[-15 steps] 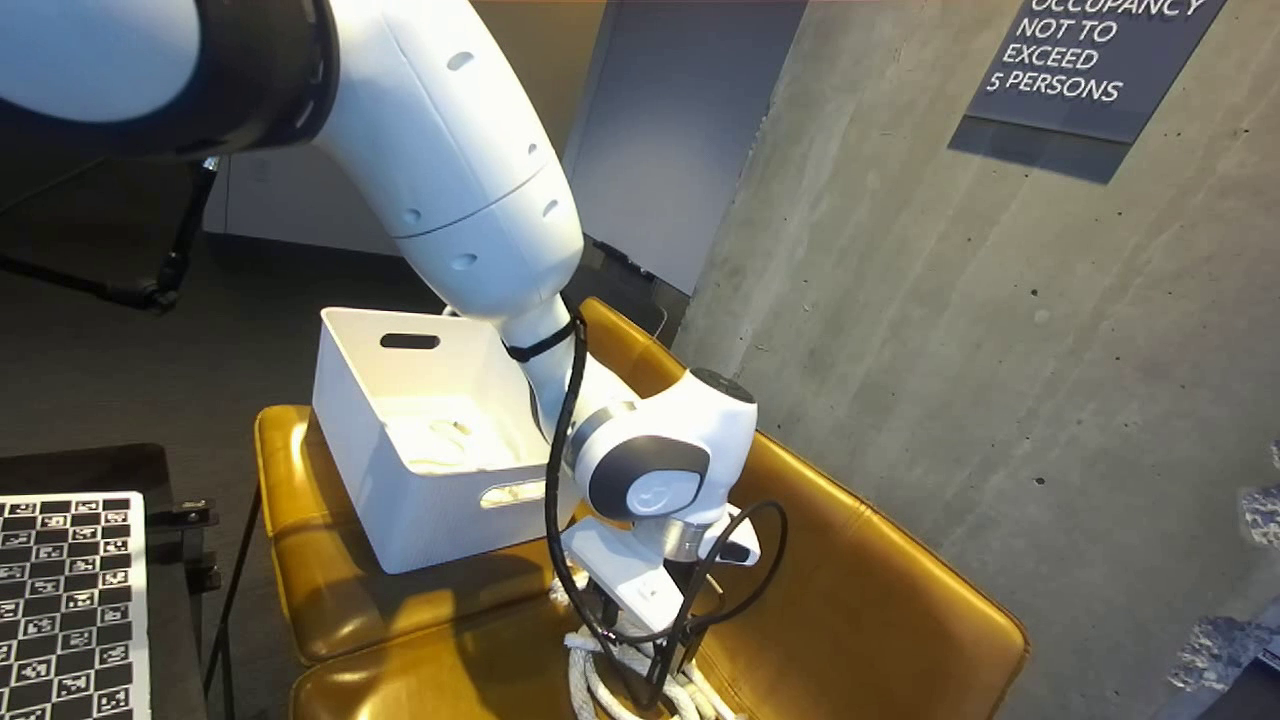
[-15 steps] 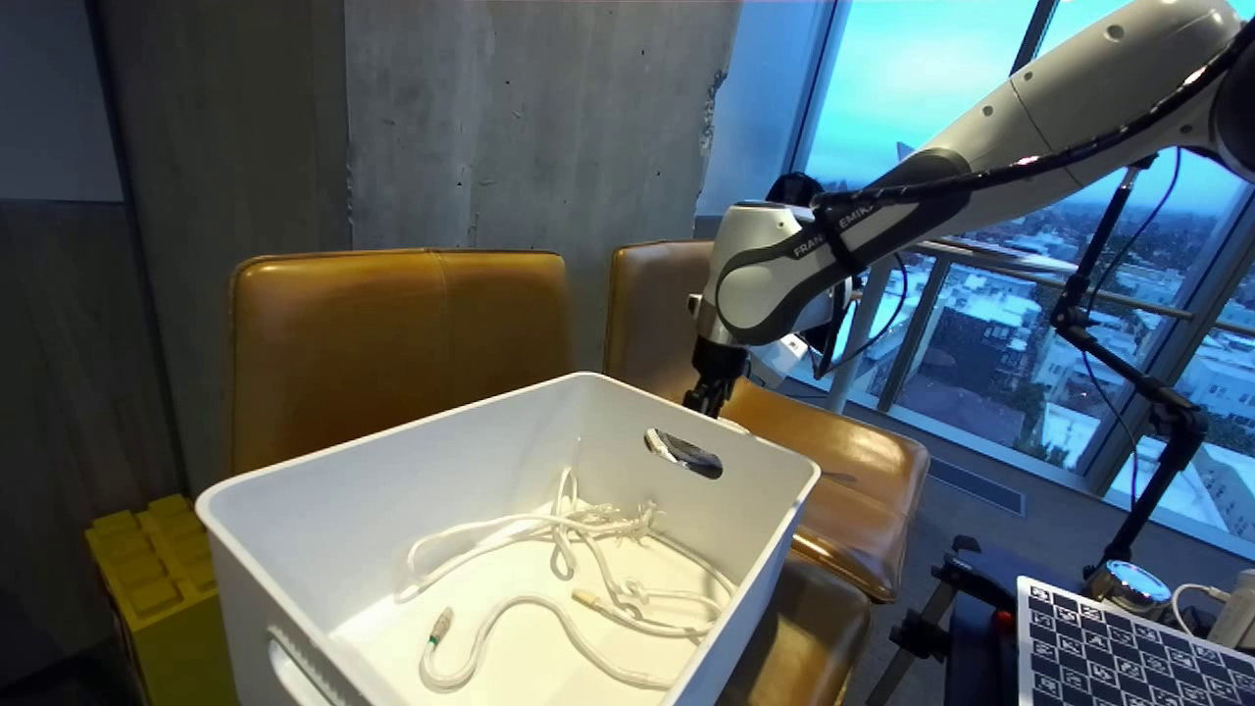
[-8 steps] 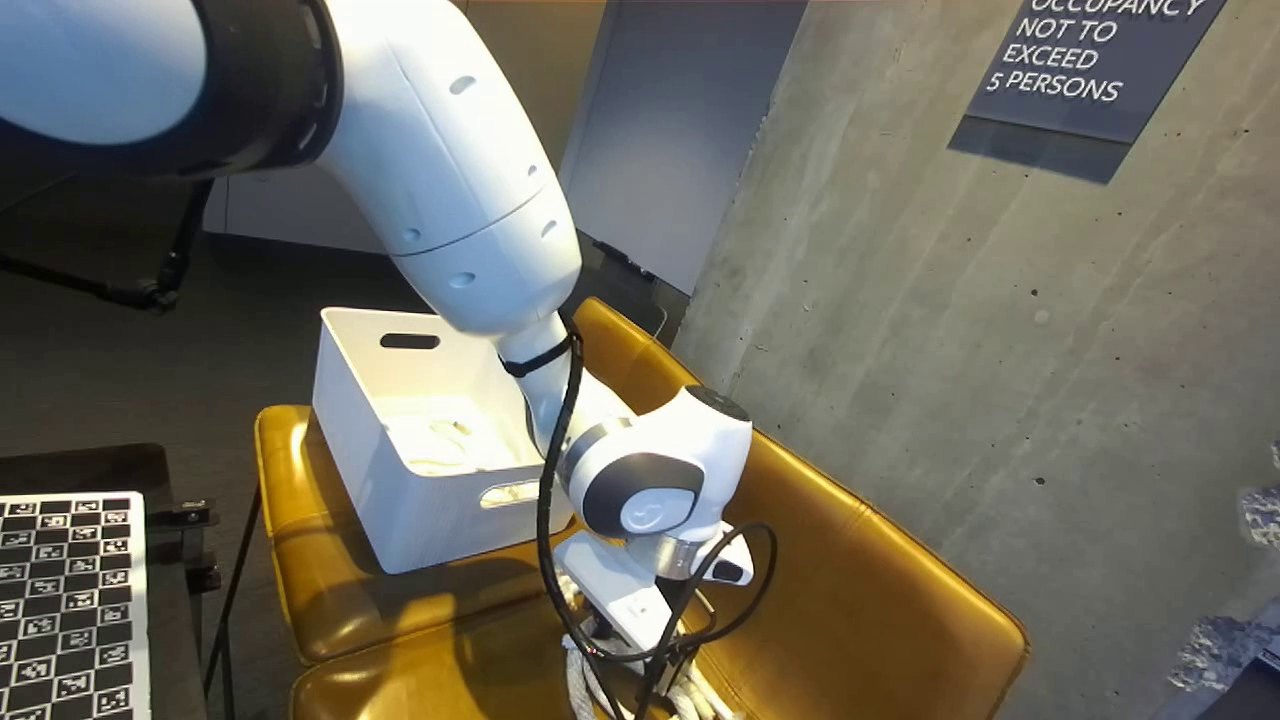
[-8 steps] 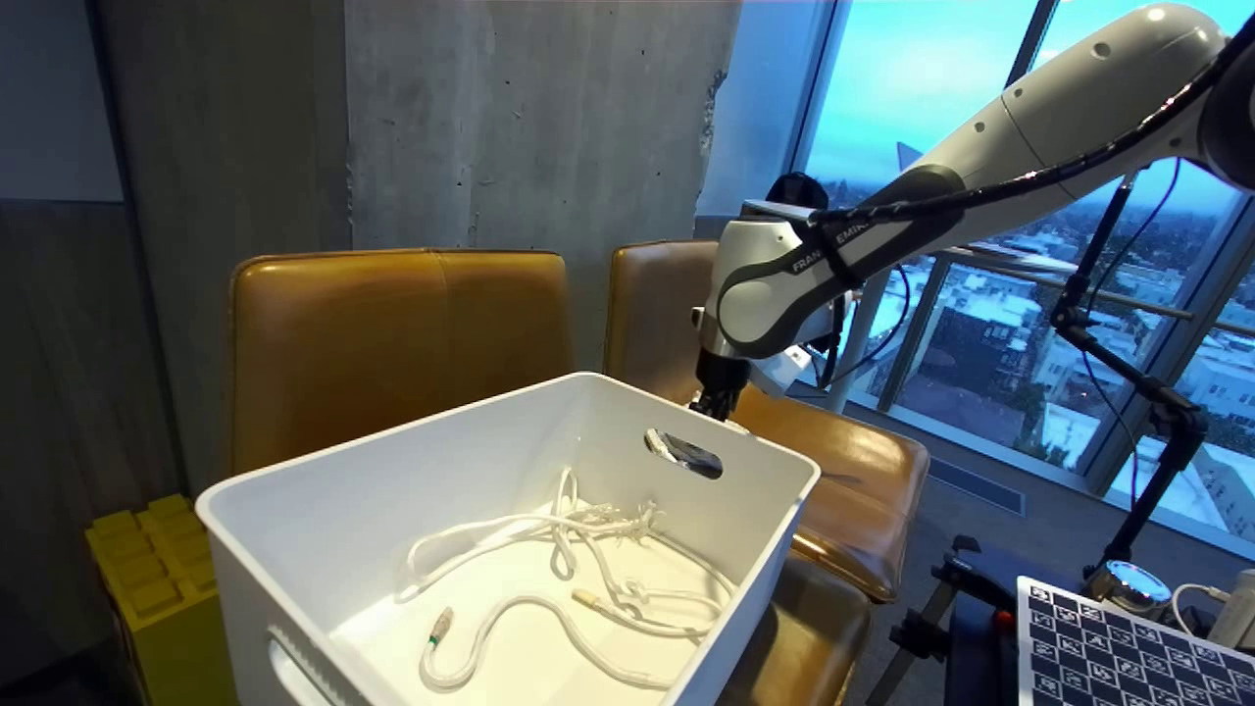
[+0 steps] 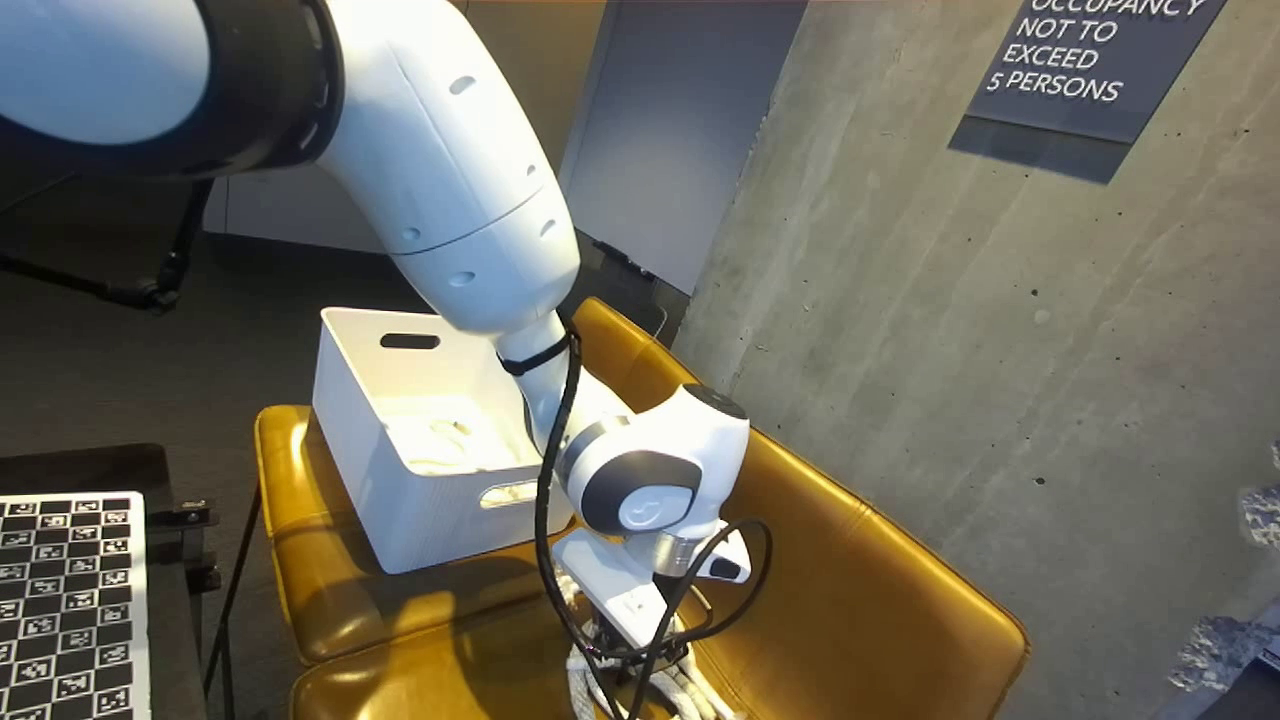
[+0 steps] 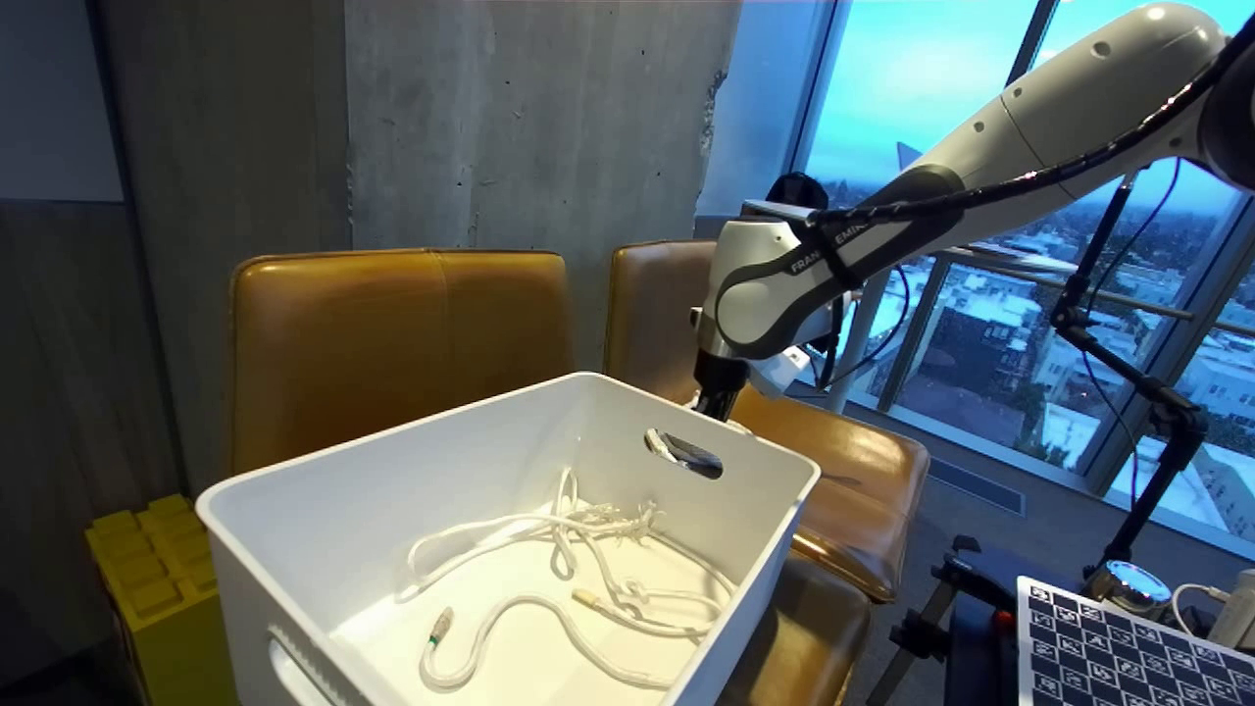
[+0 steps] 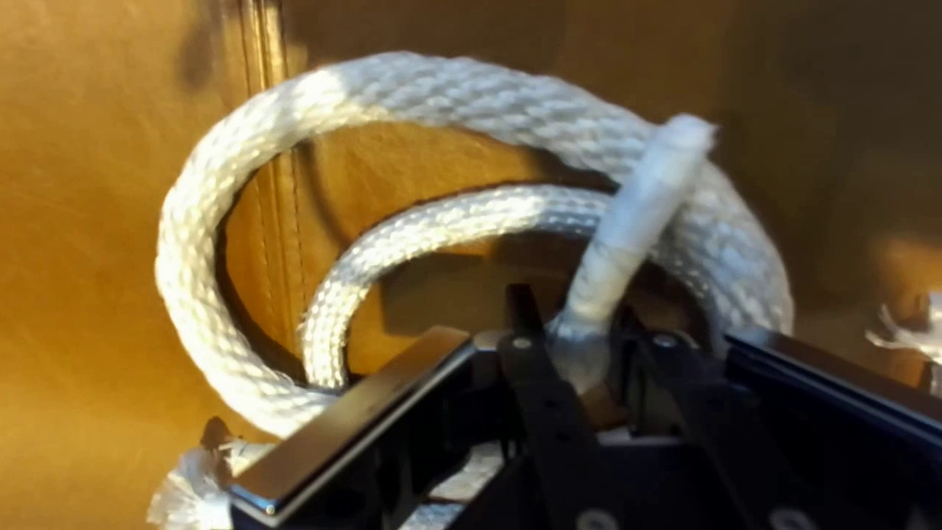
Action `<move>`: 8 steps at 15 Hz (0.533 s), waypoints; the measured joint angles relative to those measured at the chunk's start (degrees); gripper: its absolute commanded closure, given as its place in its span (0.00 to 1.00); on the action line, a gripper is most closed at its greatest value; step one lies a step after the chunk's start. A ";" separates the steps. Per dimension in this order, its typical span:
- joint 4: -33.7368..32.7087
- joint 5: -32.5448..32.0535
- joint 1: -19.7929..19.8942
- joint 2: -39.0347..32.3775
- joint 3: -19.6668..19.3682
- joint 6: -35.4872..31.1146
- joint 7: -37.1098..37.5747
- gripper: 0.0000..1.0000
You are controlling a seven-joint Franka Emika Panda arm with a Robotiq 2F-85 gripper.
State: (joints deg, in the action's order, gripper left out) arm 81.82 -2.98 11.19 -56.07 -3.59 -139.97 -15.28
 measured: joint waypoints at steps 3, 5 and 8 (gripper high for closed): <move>0.10 -0.34 -0.59 0.21 -0.21 0.00 0.45 0.98; 1.05 -1.09 -1.59 1.75 -0.39 -0.03 1.18 0.98; 4.94 -1.71 -4.06 8.20 -0.13 -0.20 1.66 0.98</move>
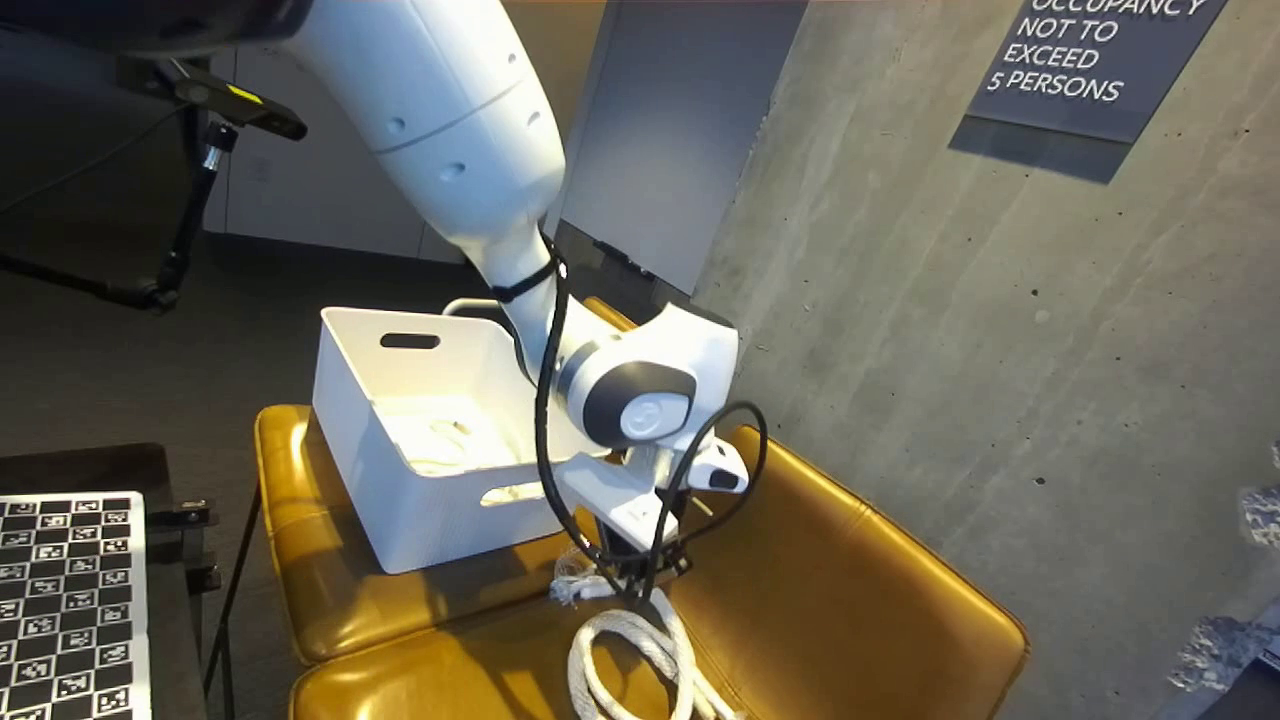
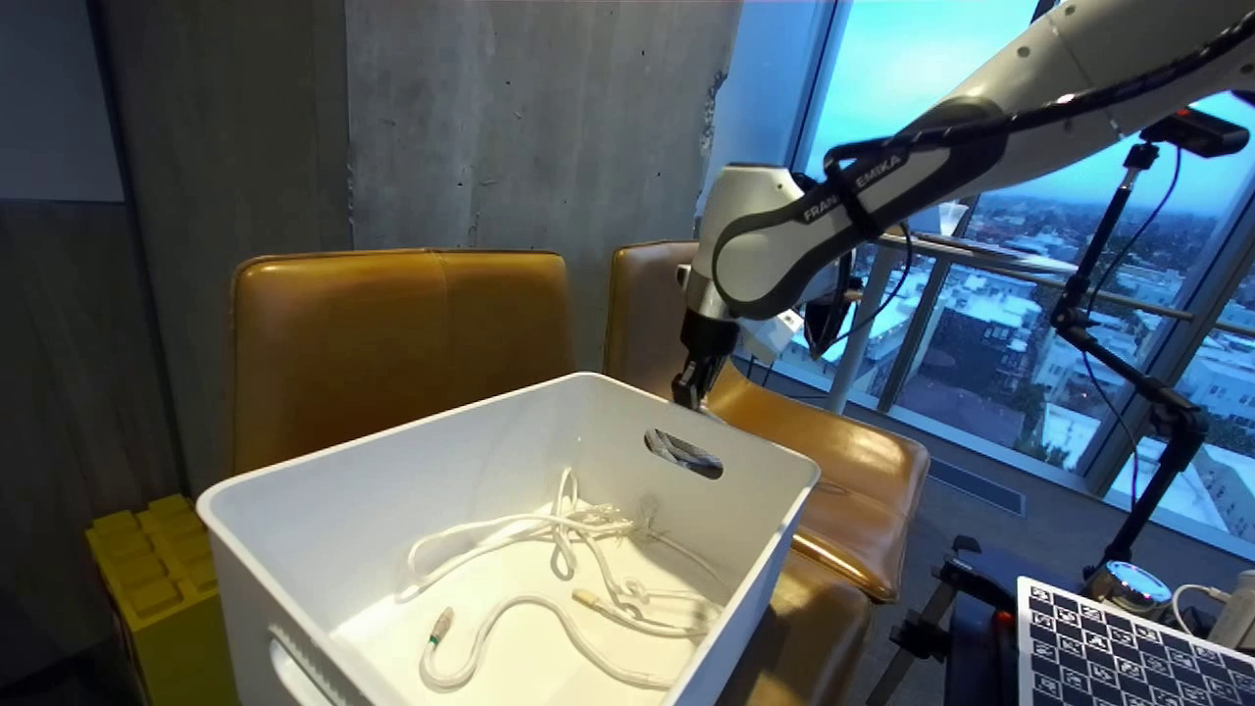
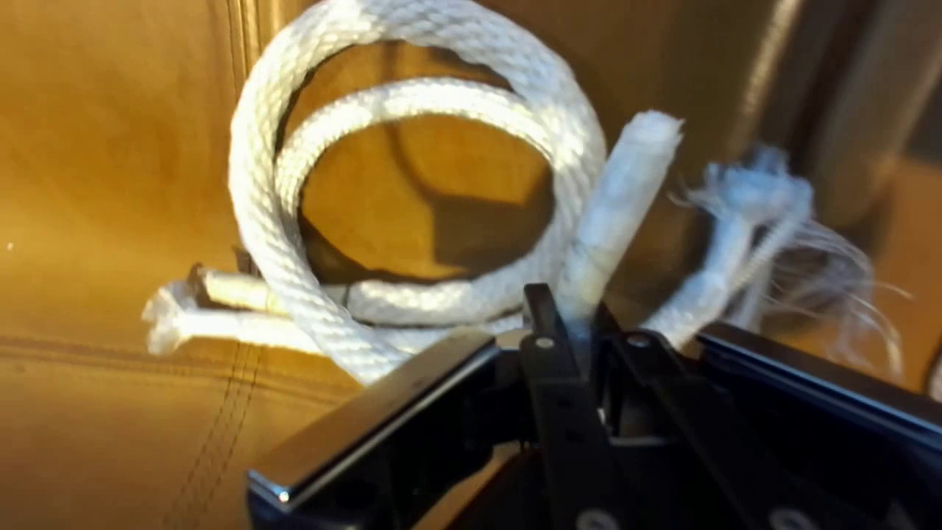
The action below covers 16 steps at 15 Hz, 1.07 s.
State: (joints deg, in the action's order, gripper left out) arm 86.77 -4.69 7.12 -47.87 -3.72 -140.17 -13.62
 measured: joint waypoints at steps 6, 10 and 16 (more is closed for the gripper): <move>7.60 -0.90 -5.30 14.95 2.62 -0.13 0.24 0.98; 13.57 -3.01 -10.54 23.83 5.02 -0.14 2.08 0.98; 25.91 -7.72 -18.53 35.54 10.45 -0.77 6.10 0.98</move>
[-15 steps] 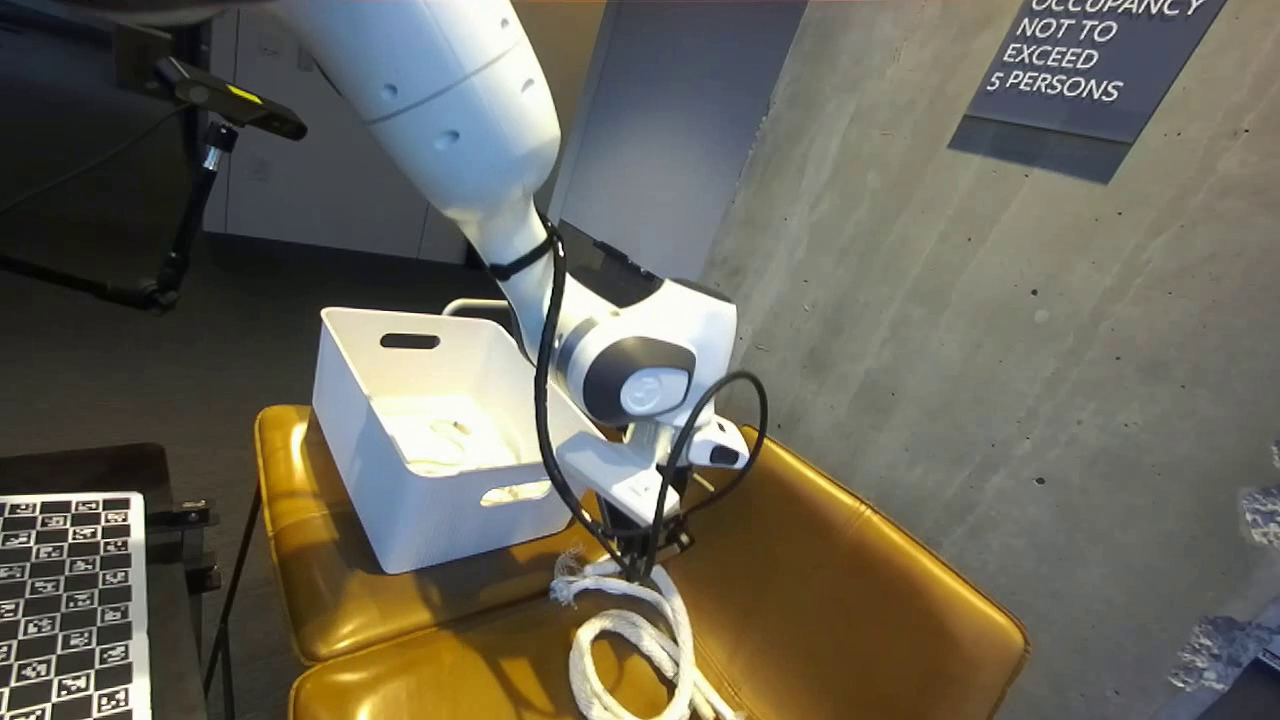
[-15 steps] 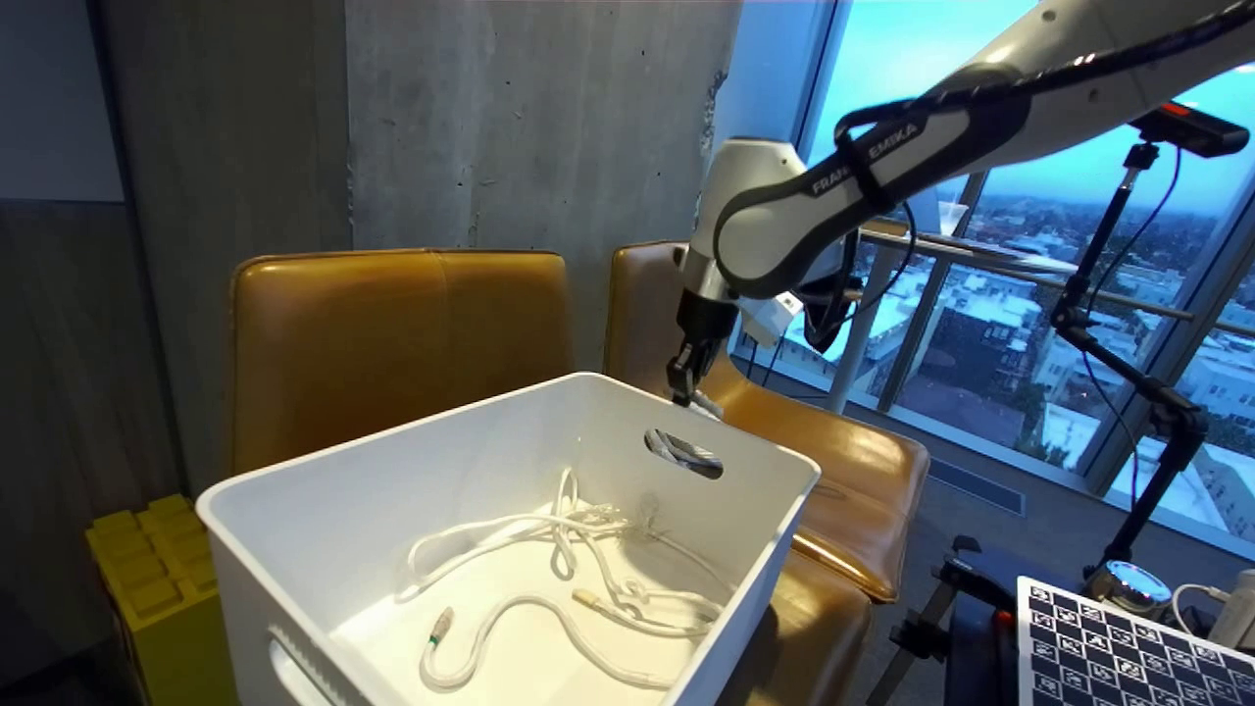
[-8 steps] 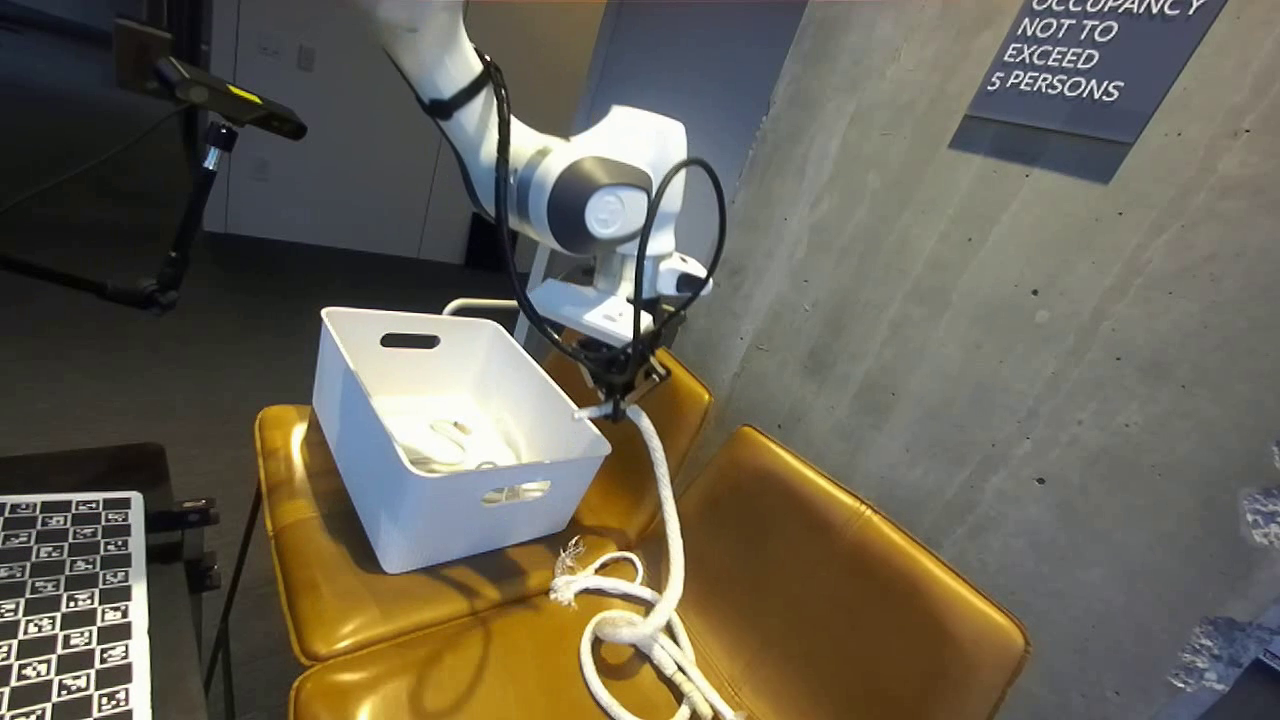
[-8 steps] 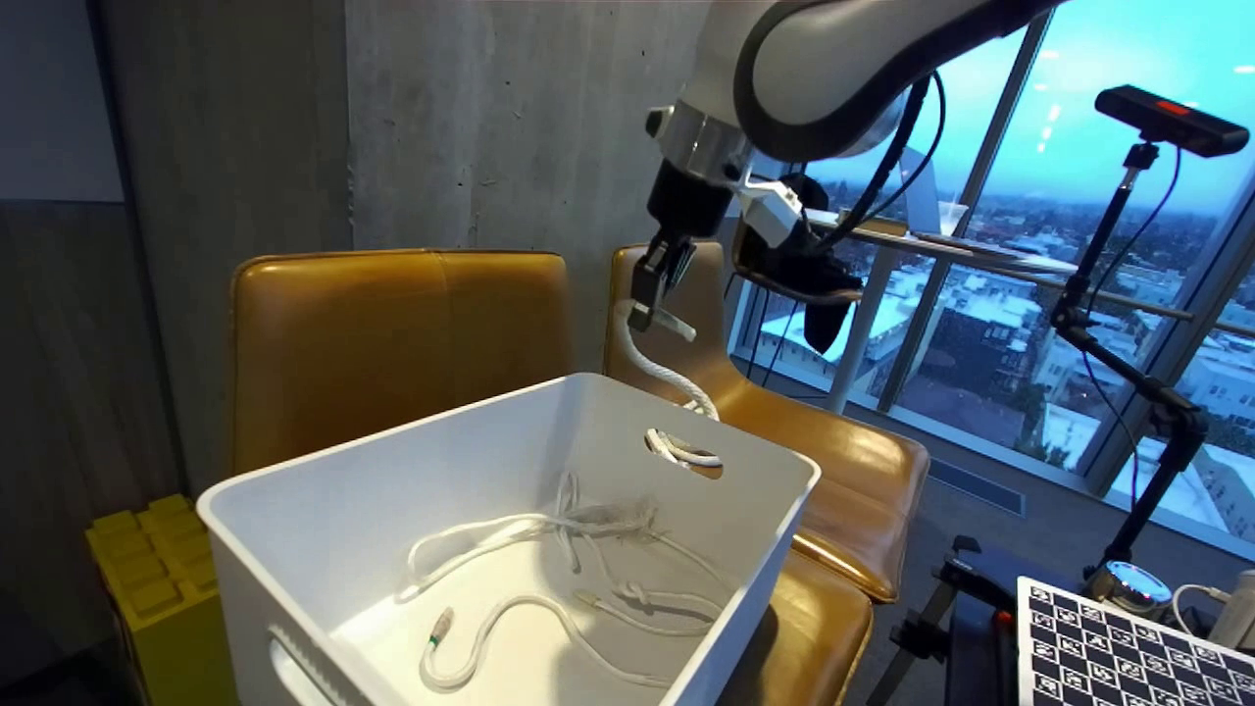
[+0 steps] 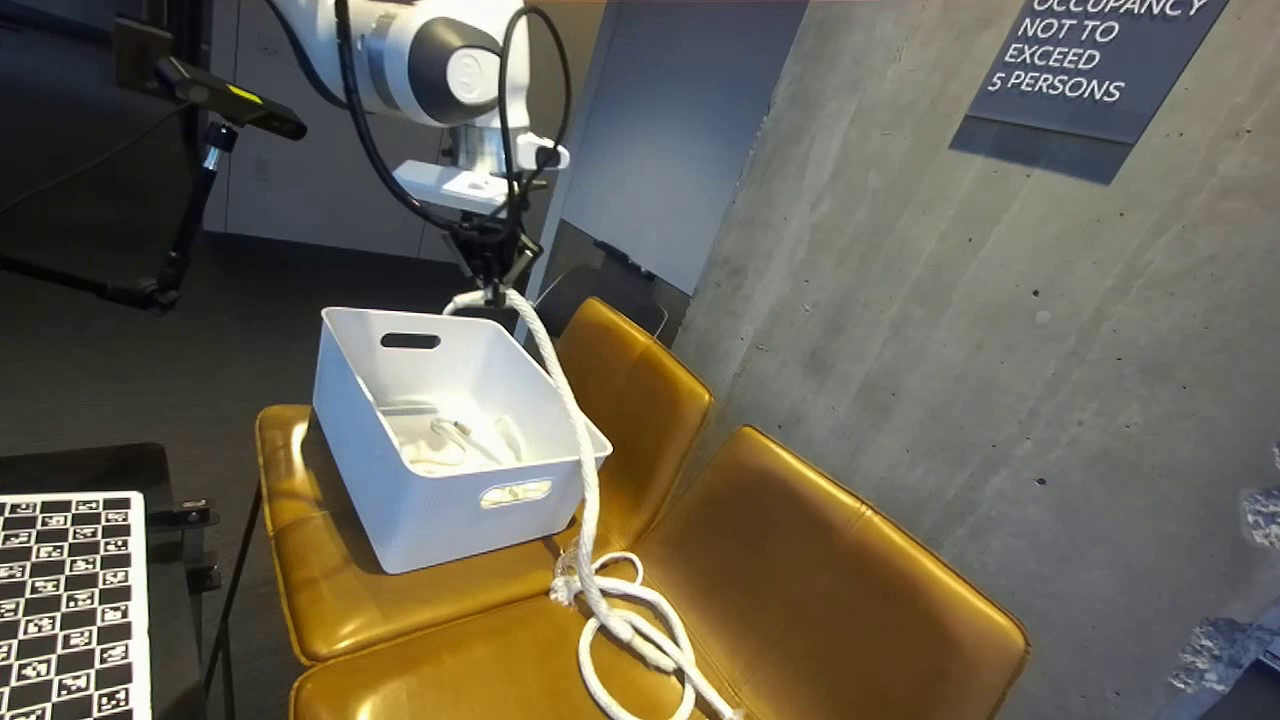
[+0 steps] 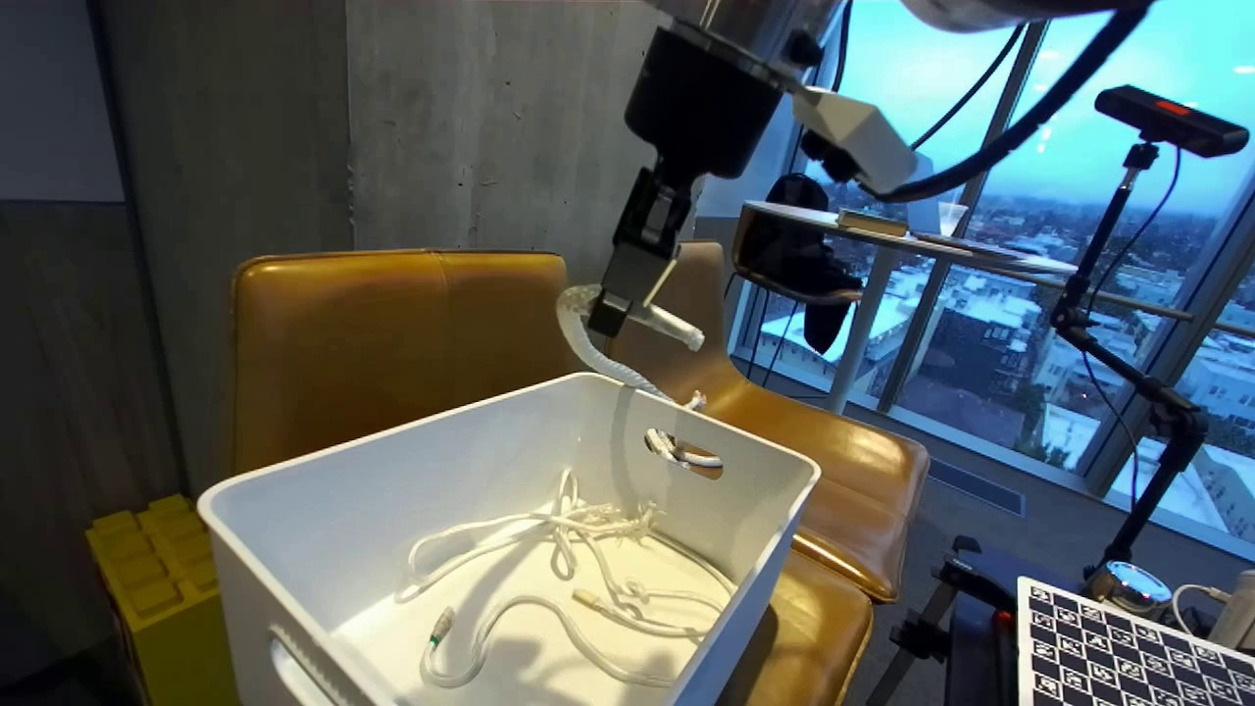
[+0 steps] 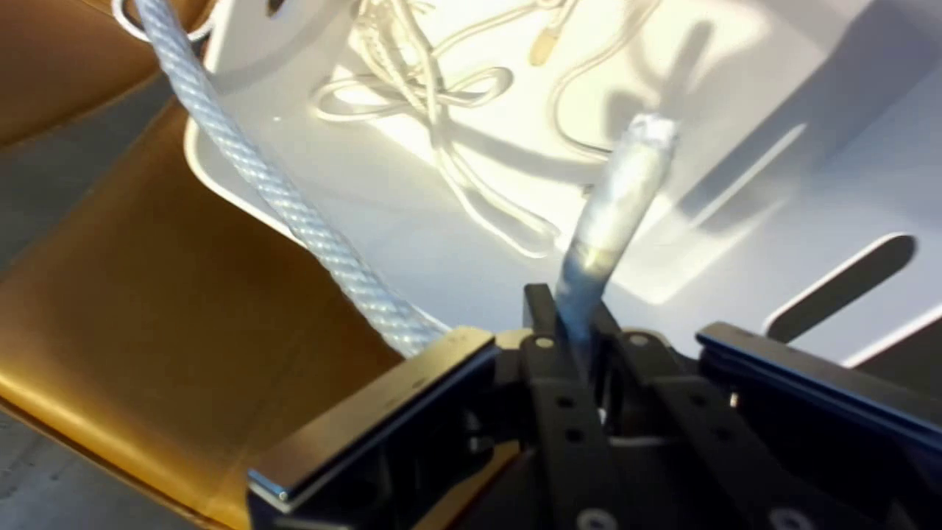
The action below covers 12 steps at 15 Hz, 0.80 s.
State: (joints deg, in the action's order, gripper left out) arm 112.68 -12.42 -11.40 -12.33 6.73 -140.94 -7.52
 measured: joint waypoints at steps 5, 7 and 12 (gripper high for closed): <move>9.10 -3.99 -6.83 7.81 5.93 0.01 8.99 0.98; 11.89 -4.98 -8.88 10.10 8.56 0.02 12.46 0.98; 13.20 -7.21 -9.45 11.17 10.74 0.09 16.09 0.98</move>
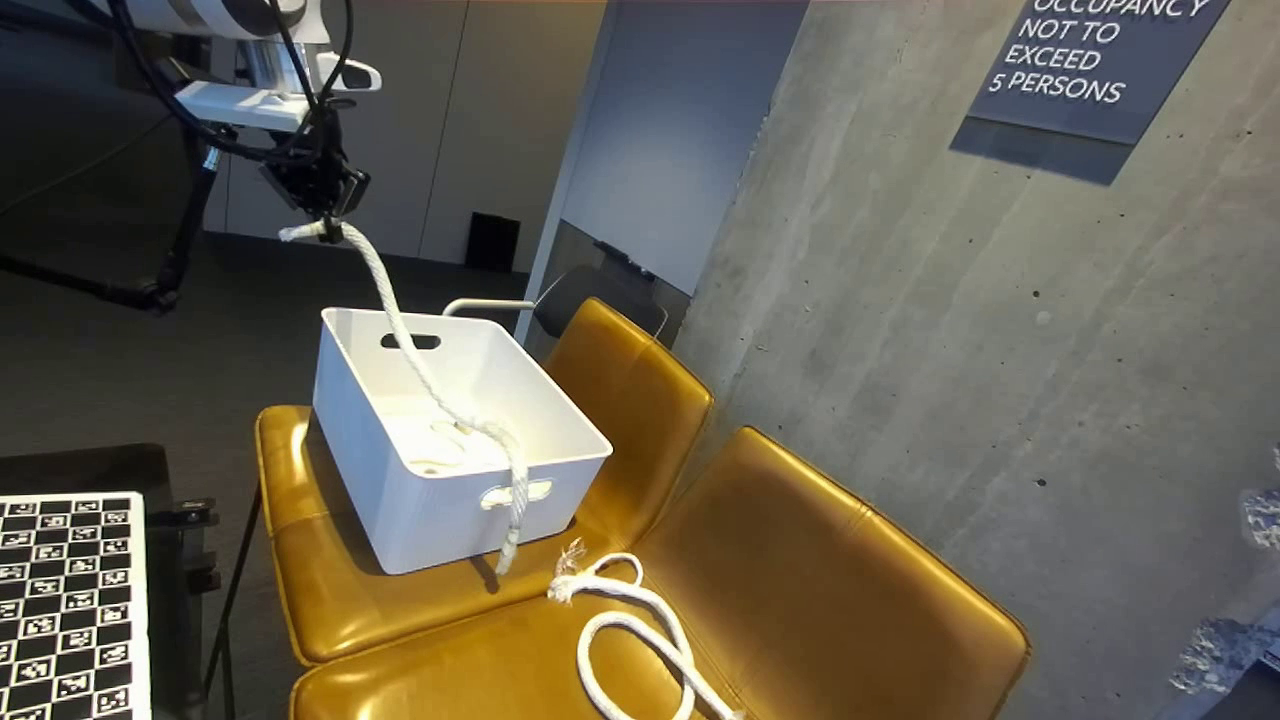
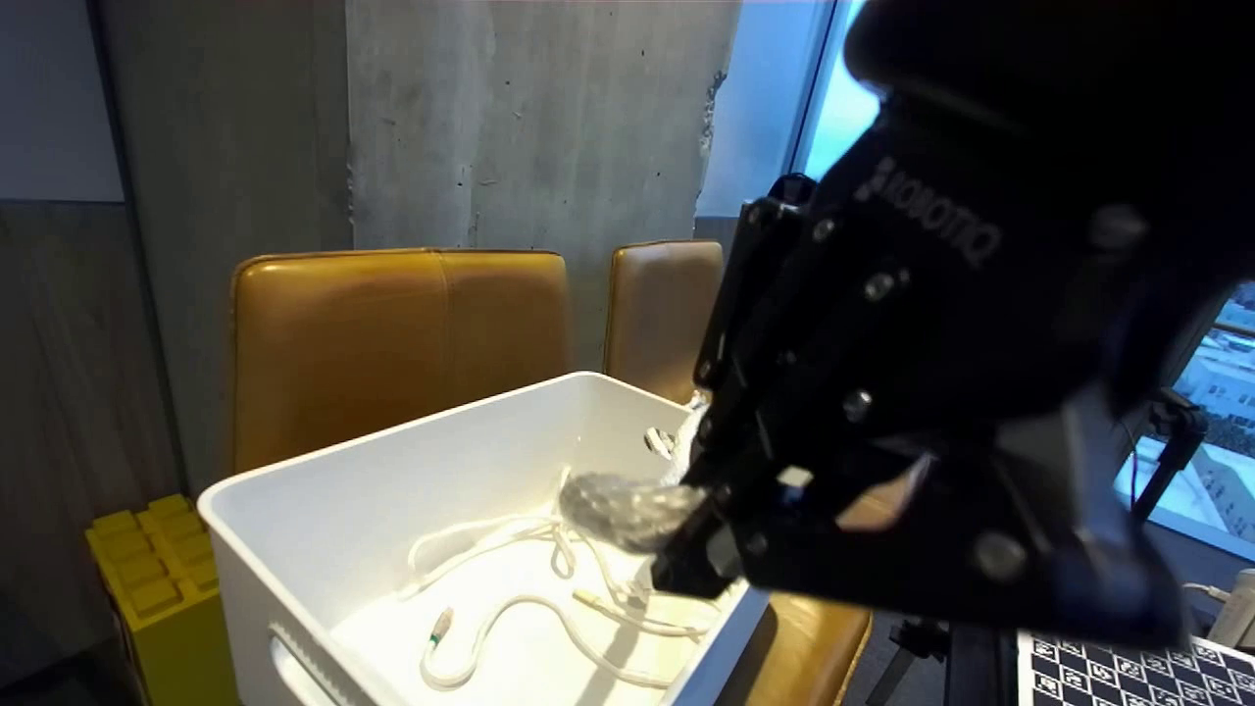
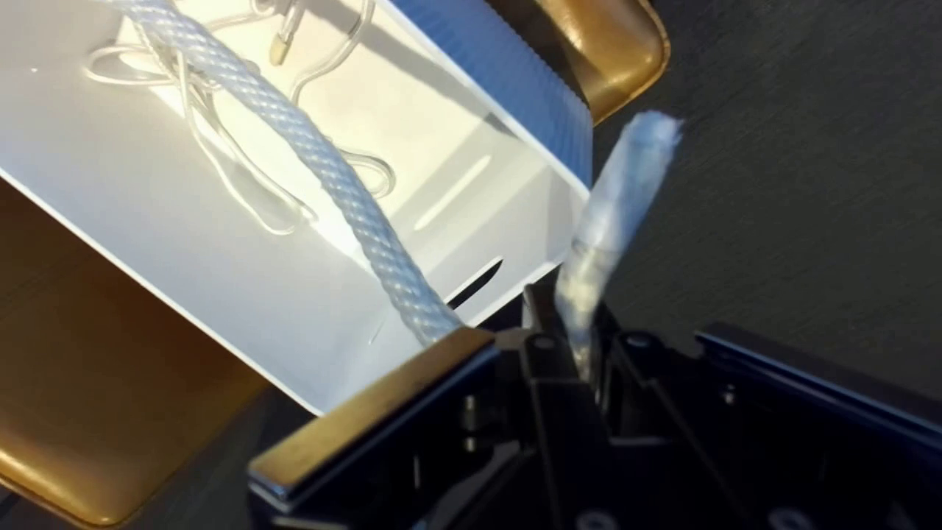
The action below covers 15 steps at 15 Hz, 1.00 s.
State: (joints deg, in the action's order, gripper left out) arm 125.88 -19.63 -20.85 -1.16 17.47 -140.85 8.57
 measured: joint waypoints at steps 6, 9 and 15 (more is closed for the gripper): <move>-12.30 -0.17 5.26 -4.02 -3.59 2.35 -1.32 0.98; -19.75 -0.04 5.94 -6.52 -4.33 4.67 -1.54 0.98; -33.62 0.05 3.16 -7.40 -3.49 11.69 -1.48 0.98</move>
State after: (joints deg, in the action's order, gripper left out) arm 92.27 -19.58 -17.68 -8.56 13.97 -129.16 7.09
